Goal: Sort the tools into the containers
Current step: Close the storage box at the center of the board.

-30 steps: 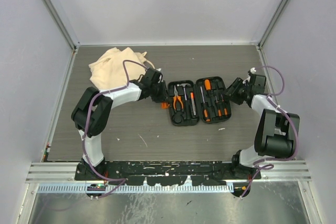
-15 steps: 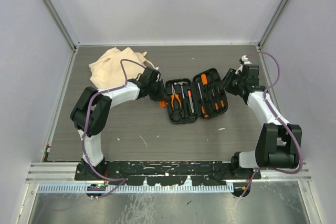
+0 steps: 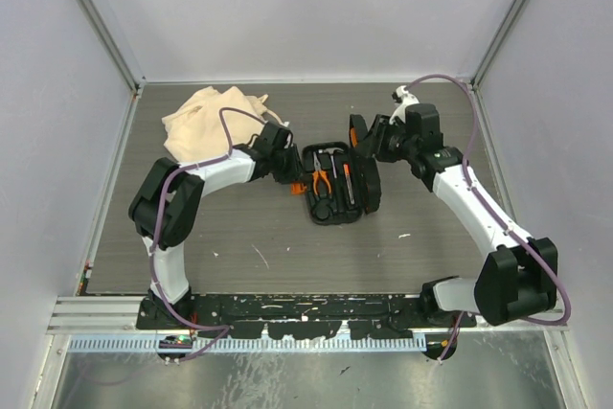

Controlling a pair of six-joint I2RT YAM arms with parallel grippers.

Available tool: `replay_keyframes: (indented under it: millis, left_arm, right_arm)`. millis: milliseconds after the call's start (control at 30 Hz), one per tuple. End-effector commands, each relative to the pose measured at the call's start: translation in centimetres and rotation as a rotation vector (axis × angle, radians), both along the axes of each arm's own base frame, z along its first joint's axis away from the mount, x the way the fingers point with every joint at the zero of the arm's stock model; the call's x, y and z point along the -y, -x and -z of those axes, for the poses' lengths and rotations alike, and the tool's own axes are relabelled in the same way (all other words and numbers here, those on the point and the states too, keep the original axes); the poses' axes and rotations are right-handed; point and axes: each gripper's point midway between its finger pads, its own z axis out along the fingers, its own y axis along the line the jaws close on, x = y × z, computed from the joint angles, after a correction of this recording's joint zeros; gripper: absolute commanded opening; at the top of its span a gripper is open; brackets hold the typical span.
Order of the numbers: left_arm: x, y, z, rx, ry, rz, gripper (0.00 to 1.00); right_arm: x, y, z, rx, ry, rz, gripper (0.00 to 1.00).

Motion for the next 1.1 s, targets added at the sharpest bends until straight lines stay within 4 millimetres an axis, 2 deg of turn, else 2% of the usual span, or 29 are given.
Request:
replay_keyframes:
  millis: [0,167,300,367,533,667,800,867,1067]
  left_arm:
    - [0.9,1.3,1.6,-0.013,-0.017,0.052,0.15]
    - [0.1,1.5,-0.3,0.014,-0.015,0.030,0.15]
    - [-1.1,1.6,-3.4,0.074,-0.003,0.000,0.19]
    - [-2.1,1.8,-5.4,0.117,-0.011,-0.025,0.22]
    - [-5.0,2.5,-7.5,0.192,-0.065,-0.095,0.38]
    - [-6.4,2.9,-7.5,0.200,-0.102,-0.110,0.40]
    - [-7.2,3.2,-6.8,0.185,-0.115,-0.120,0.40]
    - [-7.5,3.3,-6.7,0.185,-0.117,-0.124,0.40]
    - [-8.2,3.6,-6.3,0.177,-0.125,-0.139,0.40]
  right_arm:
    - [-2.0,3.2,3.3,-0.182,0.009,-0.070,0.45]
    - [-2.6,2.9,4.0,-0.195,0.034,-0.077,0.45]
    - [-3.2,2.6,3.8,-0.189,0.037,-0.087,0.45]
    - [-3.7,2.5,3.7,-0.186,0.035,-0.097,0.45]
    - [-5.4,2.3,3.5,-0.181,0.017,-0.134,0.45]
    - [-7.4,2.0,2.7,-0.160,-0.045,-0.199,0.45]
    - [-9.5,1.2,0.1,-0.079,-0.142,-0.283,0.46]
    - [-10.1,0.8,-0.9,-0.045,-0.169,-0.310,0.46]
    - [-10.5,-0.2,-2.1,0.011,-0.185,-0.307,0.47]
